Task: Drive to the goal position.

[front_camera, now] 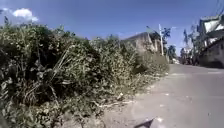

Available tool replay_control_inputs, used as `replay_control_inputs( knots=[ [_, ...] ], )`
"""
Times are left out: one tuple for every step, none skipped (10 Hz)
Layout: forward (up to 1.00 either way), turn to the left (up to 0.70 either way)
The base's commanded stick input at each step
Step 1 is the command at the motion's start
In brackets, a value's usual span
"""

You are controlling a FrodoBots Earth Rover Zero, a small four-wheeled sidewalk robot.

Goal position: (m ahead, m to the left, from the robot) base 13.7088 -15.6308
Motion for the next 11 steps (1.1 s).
replay_control_inputs(
  knots=[
    [0.60, -0.02],
    [0.60, -0.02],
    [0.60, -0.02],
    [0.60, -0.02],
    [0.60, -0.07],
    [0.60, -0.23],
    [0.60, -0.30],
    [0.60, -0.30],
    [0.60, -0.30],
    [0.60, -0.30],
    [0.60, -0.30]
  ],
)
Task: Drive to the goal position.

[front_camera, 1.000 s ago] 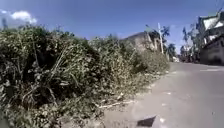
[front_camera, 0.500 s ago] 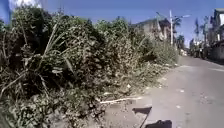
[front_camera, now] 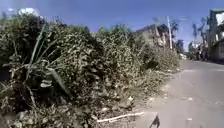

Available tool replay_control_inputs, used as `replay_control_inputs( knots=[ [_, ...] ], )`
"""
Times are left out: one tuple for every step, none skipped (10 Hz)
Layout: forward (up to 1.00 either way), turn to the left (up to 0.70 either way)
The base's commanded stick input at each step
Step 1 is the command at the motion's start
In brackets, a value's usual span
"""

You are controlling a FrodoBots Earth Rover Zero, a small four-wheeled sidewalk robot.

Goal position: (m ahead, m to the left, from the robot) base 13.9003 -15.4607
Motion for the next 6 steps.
replay_control_inputs(
  knots=[
    [0.35, -0.31],
    [0.00, -0.27],
    [0.00, -0.35],
    [0.00, -0.70],
    [0.00, -0.70],
    [0.00, -0.70]
  ],
)
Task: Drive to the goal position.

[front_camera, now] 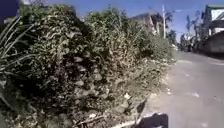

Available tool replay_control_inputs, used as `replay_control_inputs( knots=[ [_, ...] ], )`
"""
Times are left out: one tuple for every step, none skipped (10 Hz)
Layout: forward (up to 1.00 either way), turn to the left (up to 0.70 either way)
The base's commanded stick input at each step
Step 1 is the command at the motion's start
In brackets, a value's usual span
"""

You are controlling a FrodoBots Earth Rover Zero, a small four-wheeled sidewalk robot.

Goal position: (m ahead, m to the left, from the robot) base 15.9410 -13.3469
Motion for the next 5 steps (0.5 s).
replay_control_inputs(
  knots=[
    [0.00, -0.70],
    [0.00, -0.70],
    [0.00, -0.70],
    [0.00, -0.70],
    [0.00, -0.70]
  ],
)
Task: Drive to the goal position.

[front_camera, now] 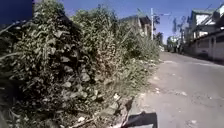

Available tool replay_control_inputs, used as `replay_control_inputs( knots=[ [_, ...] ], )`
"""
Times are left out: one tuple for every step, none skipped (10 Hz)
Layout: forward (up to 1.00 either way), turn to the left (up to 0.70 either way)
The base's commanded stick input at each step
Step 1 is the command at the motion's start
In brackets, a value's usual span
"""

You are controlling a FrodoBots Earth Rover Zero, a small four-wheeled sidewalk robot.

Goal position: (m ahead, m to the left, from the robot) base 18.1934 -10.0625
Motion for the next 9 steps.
replay_control_inputs(
  knots=[
    [0.00, -0.70],
    [0.00, -0.70],
    [0.00, -0.70],
    [0.00, -0.70],
    [0.00, -0.70],
    [0.00, -0.70],
    [0.00, -0.70],
    [0.00, -0.69],
    [0.00, -0.70]
  ],
)
